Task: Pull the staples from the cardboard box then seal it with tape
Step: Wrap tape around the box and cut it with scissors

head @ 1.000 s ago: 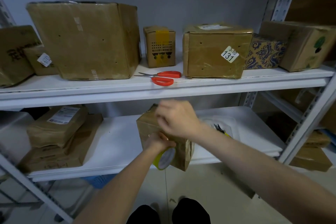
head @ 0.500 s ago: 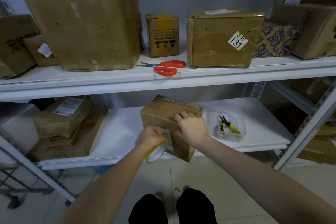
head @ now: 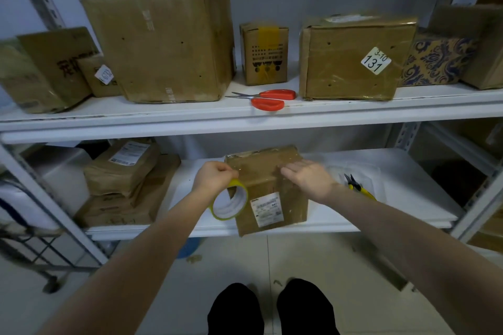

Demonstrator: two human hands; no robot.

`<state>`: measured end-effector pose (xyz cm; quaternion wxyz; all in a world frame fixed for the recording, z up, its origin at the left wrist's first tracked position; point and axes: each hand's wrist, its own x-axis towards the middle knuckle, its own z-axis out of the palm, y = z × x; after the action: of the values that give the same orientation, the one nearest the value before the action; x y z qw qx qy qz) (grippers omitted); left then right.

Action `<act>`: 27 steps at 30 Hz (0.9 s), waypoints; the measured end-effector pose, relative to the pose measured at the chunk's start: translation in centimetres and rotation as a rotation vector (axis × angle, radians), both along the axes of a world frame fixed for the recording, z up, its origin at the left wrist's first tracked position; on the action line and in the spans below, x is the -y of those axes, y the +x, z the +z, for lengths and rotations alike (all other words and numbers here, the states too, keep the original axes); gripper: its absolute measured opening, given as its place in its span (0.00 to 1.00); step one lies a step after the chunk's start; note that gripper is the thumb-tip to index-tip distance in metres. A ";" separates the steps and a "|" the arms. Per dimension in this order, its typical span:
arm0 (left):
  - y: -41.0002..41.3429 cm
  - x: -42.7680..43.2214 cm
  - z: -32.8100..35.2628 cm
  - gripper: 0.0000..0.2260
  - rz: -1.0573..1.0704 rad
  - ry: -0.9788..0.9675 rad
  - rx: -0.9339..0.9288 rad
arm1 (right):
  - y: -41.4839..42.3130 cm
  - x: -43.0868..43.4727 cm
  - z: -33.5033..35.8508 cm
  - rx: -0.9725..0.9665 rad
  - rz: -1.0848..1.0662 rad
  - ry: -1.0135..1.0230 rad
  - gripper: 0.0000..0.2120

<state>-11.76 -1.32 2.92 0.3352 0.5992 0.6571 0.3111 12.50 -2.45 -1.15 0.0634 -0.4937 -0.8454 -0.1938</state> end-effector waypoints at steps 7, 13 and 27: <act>-0.7 1.5 1.6 0.03 -0.098 -0.124 0.043 | -1.8 -0.5 0.5 -0.244 -0.241 -0.047 0.18; -1.8 1.0 1.2 0.06 -0.028 -0.127 0.042 | -10.7 1.0 0.0 -0.280 -0.336 -0.103 0.31; -3.3 0.3 1.8 0.05 -0.023 -0.099 0.032 | -1.3 -0.7 0.8 -0.077 0.077 -0.195 0.19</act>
<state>-15.03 -1.61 4.70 0.3785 0.5844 0.6592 0.2839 11.21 -1.79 -0.36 0.0548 -0.4718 -0.8755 -0.0889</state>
